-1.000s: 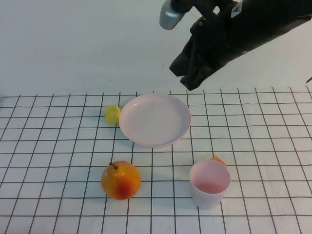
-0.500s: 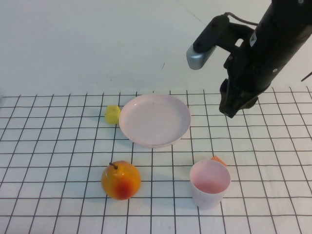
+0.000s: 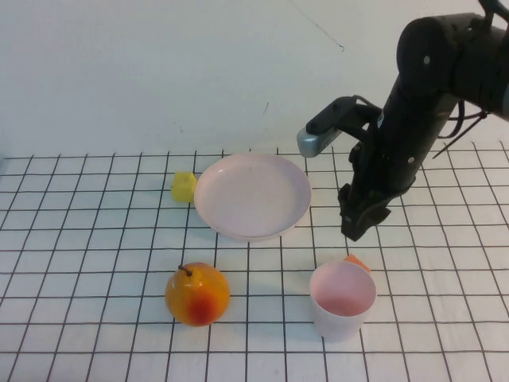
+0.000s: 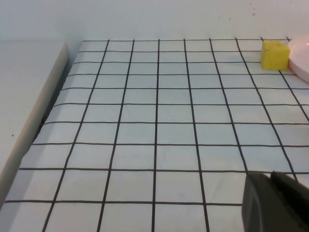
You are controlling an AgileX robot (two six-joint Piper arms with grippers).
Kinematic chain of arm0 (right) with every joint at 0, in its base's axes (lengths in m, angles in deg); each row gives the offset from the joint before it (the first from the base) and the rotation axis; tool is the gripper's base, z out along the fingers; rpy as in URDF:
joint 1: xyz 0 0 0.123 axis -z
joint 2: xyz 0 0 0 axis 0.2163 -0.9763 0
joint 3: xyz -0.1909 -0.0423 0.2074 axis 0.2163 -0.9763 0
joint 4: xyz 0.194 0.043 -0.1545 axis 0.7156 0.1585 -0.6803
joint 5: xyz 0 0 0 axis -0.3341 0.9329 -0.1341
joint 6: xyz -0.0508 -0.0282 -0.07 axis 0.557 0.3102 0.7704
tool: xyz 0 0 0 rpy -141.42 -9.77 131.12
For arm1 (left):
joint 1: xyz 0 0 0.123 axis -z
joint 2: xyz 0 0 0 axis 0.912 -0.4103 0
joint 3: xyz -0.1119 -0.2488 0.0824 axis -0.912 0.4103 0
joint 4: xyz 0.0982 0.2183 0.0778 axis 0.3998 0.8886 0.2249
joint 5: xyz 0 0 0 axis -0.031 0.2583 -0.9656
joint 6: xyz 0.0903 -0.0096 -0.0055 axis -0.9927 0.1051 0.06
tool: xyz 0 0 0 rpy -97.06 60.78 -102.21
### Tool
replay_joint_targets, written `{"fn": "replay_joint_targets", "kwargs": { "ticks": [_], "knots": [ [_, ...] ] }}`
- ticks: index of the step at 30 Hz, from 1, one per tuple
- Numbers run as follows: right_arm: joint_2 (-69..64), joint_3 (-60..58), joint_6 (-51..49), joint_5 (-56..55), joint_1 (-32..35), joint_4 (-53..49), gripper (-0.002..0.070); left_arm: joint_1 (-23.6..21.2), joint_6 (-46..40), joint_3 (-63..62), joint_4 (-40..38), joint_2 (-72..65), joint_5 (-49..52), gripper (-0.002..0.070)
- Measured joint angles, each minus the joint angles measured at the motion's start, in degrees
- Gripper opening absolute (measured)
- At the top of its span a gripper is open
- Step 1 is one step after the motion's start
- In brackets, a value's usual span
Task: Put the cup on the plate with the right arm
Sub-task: Pick up the cup from the table, then place the cup on the plate
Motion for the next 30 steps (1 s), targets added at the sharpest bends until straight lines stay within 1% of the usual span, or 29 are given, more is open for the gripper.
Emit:
{"fn": "replay_joint_targets", "kwargs": {
  "ticks": [12, 14, 15, 17, 18, 19, 21, 23, 26, 30],
  "knots": [
    [-2.0, -8.6, 3.6, -0.5, -1.2, 4.2, 0.0418, 0.0, 0.0, 0.0, 0.0, 0.0, 0.0, -0.0003],
    [-2.9, -8.8, 4.4, -0.7, -1.7, 4.6, 0.0384, 0.0, 0.0, 0.0, 0.0, 0.0, 0.0, -0.0003],
    [-3.4, -8.8, 5.0, -0.9, -1.8, 4.8, 0.0344, 0.0, 0.0, 0.0, 0.0, 0.0, 0.0, -0.0003],
    [-4.4, -8.8, 5.9, -0.9, -2.0, 4.9, 0.0235, 0.0, 0.0, 0.0, 0.0, 0.0, 0.0, -0.0003],
    [-4.8, -8.8, 6.3, -0.9, -2.1, 5.0, 0.0159, 0.0, 0.0, 0.0, 0.0, 0.0, 0.0, -0.0003],
    [-5.2, -8.8, 6.7, -1.1, -2.1, 5.1, 0.0104, 0.0, 0.0, 0.0, 0.0, 0.0, 0.0, -0.0003],
    [-5.6, -7.7, 7.1, -1.1, -2.1, 5.1, 0.0043, 0.0, 0.0, 0.0, 0.0, 0.0, 0.0, -0.0003],
    [-5.9, -4.6, 7.2, -0.9, -2.2, 5.0, 0.0024, 0.0, 0.0, 0.0, 0.0, 0.0, 0.0, -0.0003],
    [-6.0, 3.3, 7.4, -0.9, -2.2, 4.8, 0.0021, 0.0, 0.0, 0.0, 0.0, 0.0, 0.0, -0.0003],
    [-7.9, 17.6, 7.7, -0.6, -2.2, 4.8, 0.0021, 0.0, 0.0, 0.0, 0.0, 0.0, 0.0, -0.0003]
  ]
}}
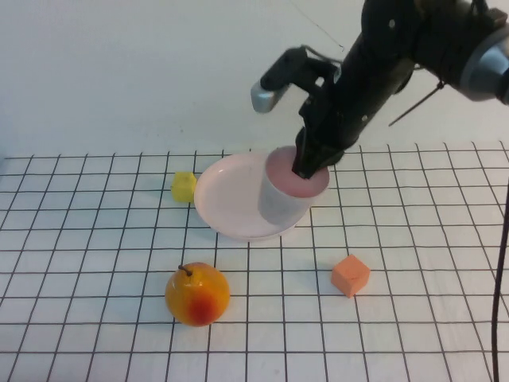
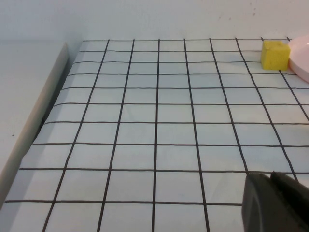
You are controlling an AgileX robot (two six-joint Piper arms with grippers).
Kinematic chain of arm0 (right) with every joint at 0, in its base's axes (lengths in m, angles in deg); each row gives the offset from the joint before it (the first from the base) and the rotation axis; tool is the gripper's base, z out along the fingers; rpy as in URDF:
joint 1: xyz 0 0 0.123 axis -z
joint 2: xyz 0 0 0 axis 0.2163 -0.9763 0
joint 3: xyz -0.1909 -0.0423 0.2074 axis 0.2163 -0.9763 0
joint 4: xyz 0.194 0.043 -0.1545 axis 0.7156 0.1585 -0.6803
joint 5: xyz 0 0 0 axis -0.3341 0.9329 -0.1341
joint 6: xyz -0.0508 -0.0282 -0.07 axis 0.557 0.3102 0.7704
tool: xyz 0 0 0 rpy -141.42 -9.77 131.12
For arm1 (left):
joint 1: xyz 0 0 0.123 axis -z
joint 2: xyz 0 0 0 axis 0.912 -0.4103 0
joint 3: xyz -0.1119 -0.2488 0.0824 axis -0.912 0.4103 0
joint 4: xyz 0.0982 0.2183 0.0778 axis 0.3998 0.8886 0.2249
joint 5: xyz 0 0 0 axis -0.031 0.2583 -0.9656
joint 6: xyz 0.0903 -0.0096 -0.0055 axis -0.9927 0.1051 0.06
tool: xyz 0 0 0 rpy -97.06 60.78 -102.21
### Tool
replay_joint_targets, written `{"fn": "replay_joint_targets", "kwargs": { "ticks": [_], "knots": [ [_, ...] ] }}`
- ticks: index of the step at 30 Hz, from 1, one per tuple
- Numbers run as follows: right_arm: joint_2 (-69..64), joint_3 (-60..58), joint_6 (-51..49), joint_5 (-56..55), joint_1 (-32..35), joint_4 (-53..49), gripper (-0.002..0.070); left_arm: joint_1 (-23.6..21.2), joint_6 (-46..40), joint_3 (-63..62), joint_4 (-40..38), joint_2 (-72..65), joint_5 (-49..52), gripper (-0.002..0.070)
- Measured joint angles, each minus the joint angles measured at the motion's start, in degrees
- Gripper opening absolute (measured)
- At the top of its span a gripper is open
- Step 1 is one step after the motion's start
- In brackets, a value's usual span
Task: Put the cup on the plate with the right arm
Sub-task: Place the cup on the plate
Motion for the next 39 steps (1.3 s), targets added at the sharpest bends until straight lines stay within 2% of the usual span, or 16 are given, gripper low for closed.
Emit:
{"fn": "replay_joint_targets", "kwargs": {
  "ticks": [4, 7, 13, 25, 39],
  "knots": [
    [-4.5, 10.0, -0.2, -1.7, 0.0, 0.0, 0.0020, 0.0, 0.0, 0.0, 0.0, 0.0, 0.0, -0.0003],
    [-9.3, 12.8, -0.2, -4.6, 0.0, -1.2, 0.0020, 0.0, 0.0, 0.0, 0.0, 0.0, 0.0, -0.0003],
    [-16.5, 13.2, 0.3, -10.5, 0.0, -5.7, 0.0020, 0.0, 0.0, 0.0, 0.0, 0.0, 0.0, -0.0003],
    [-18.8, 13.9, 1.6, -18.8, 1.1, -3.9, 0.0020, 0.0, 0.0, 0.0, 0.0, 0.0, 0.0, -0.0003],
    [-18.9, 13.9, 2.0, -18.5, 1.2, -0.9, 0.0038, 0.0, 0.0, 0.0, 0.0, 0.0, 0.0, -0.0003]
  ]
}}
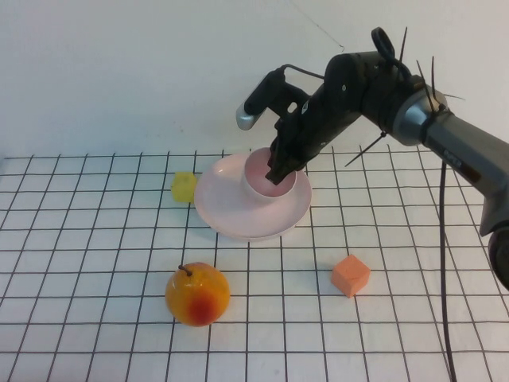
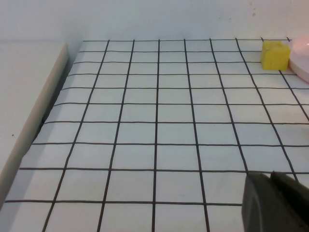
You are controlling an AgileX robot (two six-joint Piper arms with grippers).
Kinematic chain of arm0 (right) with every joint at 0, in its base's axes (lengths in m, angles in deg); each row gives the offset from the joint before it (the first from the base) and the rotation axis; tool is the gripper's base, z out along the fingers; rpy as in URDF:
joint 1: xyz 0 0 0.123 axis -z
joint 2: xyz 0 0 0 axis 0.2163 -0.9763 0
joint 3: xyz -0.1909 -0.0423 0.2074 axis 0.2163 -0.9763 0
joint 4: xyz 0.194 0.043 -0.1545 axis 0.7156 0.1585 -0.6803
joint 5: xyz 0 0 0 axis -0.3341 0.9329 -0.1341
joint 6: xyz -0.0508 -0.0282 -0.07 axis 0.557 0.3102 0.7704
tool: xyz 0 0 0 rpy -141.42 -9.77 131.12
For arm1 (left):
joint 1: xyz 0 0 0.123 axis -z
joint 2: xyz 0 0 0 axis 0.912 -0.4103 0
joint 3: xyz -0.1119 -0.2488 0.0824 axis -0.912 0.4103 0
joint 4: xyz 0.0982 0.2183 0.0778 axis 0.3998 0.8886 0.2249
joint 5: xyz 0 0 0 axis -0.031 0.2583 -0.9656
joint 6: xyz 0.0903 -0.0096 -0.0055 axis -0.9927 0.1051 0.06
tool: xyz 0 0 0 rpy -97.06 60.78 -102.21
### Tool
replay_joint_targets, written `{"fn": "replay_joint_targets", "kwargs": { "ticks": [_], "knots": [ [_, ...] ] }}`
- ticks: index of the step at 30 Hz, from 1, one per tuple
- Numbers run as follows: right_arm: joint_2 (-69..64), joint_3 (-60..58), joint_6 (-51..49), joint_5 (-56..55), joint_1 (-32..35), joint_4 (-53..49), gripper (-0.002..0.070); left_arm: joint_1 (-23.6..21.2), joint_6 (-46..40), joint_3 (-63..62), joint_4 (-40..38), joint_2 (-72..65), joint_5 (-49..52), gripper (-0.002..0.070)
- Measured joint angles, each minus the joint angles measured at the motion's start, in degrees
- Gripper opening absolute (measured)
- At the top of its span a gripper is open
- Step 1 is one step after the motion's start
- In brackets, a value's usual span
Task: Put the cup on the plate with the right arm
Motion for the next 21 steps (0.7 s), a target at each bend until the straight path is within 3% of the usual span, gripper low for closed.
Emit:
{"fn": "replay_joint_targets", "kwargs": {
  "ticks": [3, 9, 12, 17, 19, 21],
  "knots": [
    [0.0, 0.0, 0.0, 0.0, 0.0, 0.8, 0.0100, 0.0, 0.0, 0.0, 0.0, 0.0, 0.0, -0.0003],
    [0.2, 0.0, -1.0, -0.4, 0.0, 2.9, 0.0358, 0.0, 0.0, 0.0, 0.0, 0.0, 0.0, -0.0003],
    [2.2, 0.0, -1.0, -0.2, 0.1, 3.0, 0.0412, 0.0, 0.0, 0.0, 0.0, 0.0, 0.0, -0.0003],
    [11.9, -0.2, -1.0, 4.5, 0.5, 1.7, 0.0410, 0.0, 0.0, 0.0, 0.0, 0.0, 0.0, -0.0003],
    [17.9, -1.4, -1.5, 5.9, 0.5, 0.3, 0.0360, 0.0, 0.0, 0.0, 0.0, 0.0, 0.0, -0.0003],
    [25.2, -3.4, -1.9, 6.5, 0.5, -1.5, 0.0255, 0.0, 0.0, 0.0, 0.0, 0.0, 0.0, -0.0003]
  ]
}}
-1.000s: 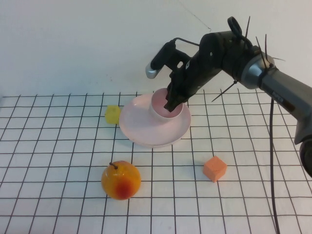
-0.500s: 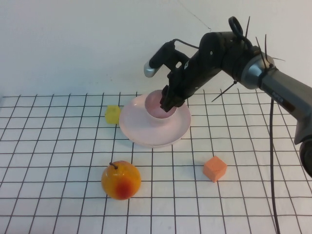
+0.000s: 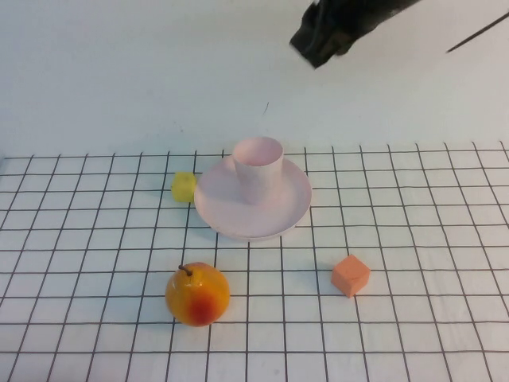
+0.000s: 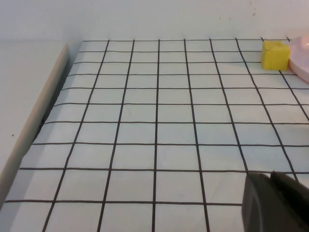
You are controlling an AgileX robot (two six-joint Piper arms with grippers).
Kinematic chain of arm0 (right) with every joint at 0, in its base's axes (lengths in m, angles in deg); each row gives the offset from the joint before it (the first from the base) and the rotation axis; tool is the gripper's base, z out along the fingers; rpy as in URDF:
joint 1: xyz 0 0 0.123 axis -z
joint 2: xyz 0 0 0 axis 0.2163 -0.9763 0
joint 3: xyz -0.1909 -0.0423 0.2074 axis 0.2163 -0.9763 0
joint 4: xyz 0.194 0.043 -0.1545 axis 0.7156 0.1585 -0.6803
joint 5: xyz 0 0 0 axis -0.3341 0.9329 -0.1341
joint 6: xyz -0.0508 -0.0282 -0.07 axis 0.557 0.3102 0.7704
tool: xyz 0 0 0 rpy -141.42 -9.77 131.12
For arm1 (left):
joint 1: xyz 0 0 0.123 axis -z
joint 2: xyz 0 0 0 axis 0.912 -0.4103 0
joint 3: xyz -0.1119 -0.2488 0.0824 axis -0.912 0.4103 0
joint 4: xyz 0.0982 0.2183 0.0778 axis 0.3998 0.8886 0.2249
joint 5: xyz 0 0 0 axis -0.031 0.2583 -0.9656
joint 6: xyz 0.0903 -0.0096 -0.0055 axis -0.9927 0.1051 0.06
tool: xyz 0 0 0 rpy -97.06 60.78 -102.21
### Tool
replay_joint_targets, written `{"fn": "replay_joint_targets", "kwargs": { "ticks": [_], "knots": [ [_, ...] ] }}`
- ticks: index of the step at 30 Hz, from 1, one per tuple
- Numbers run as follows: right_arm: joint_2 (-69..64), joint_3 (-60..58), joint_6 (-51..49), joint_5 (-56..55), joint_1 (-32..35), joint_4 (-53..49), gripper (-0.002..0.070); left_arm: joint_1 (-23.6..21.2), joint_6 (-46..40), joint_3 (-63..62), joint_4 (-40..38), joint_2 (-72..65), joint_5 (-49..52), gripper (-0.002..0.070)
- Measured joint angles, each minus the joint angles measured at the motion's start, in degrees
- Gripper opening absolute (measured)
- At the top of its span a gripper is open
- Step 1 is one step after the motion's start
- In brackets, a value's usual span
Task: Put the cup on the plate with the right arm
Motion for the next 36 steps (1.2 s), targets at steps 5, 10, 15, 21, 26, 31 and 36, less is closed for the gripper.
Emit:
{"fn": "replay_joint_targets", "kwargs": {
  "ticks": [5, 10, 15, 21, 26, 31, 36],
  "knots": [
    [16.4, -8.0, -3.6, 0.0, 0.0, -8.2, 0.0036, 0.0, 0.0, 0.0, 0.0, 0.0, 0.0, -0.0003],
    [28.1, -16.1, -14.0, 0.2, 0.0, -16.7, 0.0006, 0.0, 0.0, 0.0, 0.0, 0.0, 0.0, -0.0003],
    [36.3, -20.5, -17.4, 0.9, 0.0, -17.9, 0.0001, 0.0, 0.0, 0.0, 0.0, 0.0, 0.0, -0.0003],
    [40.2, -20.9, -16.0, 2.6, 0.0, -19.1, 0.0001, 0.0, 0.0, 0.0, 0.0, 0.0, 0.0, -0.0003],
    [44.2, -23.1, -17.0, 5.3, 0.0, -21.7, 0.0001, 0.0, 0.0, 0.0, 0.0, 0.0, 0.0, -0.0003],
    [59.0, -37.0, -20.2, -10.9, 1.2, -22.9, 0.0001, 0.0, 0.0, 0.0, 0.0, 0.0, 0.0, -0.0003],
    [73.1, -58.5, -21.0, -29.3, 8.2, -17.9, 0.0001, 0.0, 0.0, 0.0, 0.0, 0.0, 0.0, -0.0003]
  ]
}}
